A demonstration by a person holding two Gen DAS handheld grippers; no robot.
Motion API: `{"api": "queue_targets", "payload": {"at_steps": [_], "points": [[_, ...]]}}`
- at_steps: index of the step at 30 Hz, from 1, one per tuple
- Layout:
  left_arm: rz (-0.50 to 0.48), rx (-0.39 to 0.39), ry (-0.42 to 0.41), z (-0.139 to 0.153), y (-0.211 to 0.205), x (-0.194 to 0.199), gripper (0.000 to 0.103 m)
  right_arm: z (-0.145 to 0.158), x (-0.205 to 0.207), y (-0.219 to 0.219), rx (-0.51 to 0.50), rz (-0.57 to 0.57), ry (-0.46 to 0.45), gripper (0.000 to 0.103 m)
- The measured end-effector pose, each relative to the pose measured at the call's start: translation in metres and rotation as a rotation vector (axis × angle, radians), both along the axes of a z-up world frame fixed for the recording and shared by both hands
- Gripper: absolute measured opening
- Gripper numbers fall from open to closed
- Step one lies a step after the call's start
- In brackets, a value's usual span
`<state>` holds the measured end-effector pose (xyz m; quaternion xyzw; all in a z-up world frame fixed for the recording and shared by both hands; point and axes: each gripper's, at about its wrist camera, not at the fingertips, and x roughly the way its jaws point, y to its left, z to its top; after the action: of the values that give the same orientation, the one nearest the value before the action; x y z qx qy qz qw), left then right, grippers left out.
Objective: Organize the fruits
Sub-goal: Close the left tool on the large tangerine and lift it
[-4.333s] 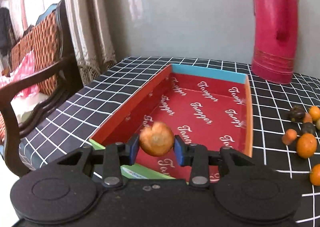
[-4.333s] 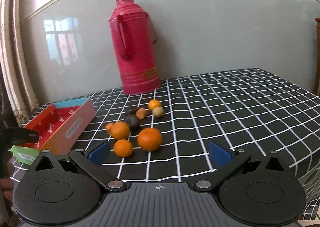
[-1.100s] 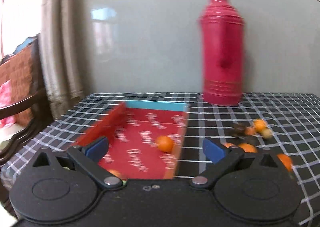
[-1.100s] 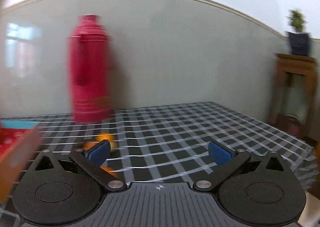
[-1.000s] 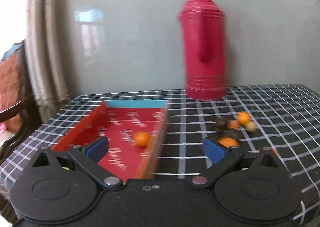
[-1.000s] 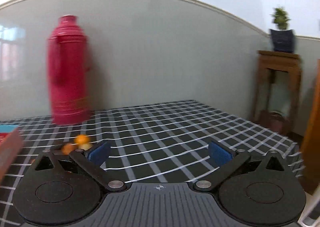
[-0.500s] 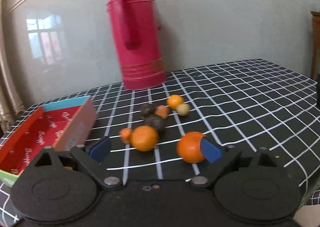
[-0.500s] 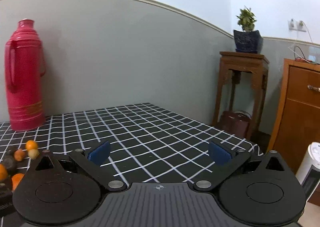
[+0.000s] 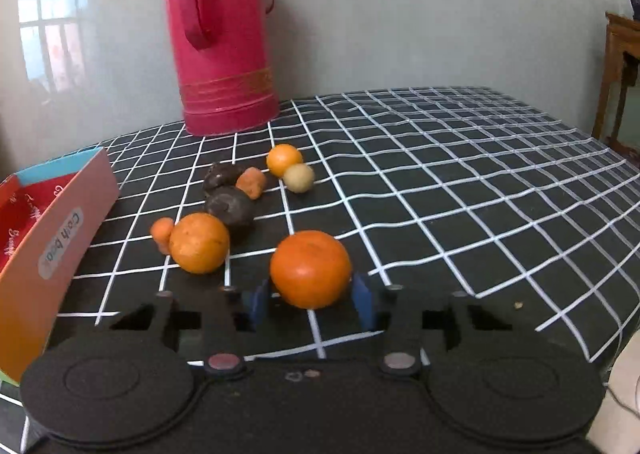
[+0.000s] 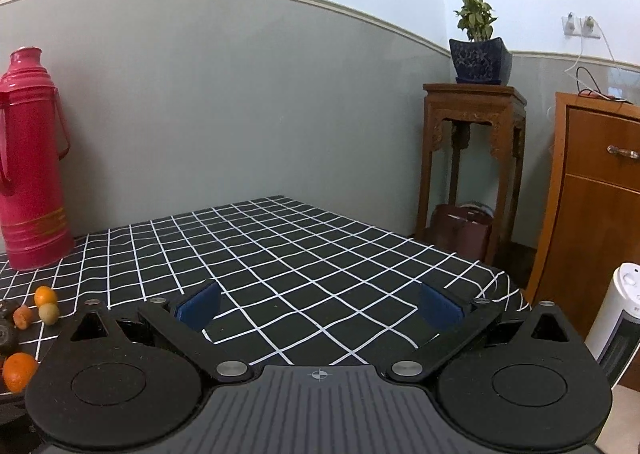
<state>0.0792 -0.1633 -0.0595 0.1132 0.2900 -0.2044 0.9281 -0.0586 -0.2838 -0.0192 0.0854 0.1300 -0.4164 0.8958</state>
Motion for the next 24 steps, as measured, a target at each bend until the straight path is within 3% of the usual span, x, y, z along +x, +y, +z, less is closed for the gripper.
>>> {"api": "queue_targets", "payload": {"at_steps": [6,12,24], "points": [[-0.003,0.014,-0.023,-0.001,-0.001,-0.001,0.031,0.001,0.001,0.0,0.005,0.013,-0.006,0.103],[0.036,0.032,-0.119,0.009,0.006,-0.009,0.031,0.002,0.002,0.004,0.007,0.037,-0.016,0.103],[0.253,0.046,-0.242,0.037,0.063,-0.001,0.031,0.006,0.018,0.028,0.024,0.122,-0.024,0.103]]}}
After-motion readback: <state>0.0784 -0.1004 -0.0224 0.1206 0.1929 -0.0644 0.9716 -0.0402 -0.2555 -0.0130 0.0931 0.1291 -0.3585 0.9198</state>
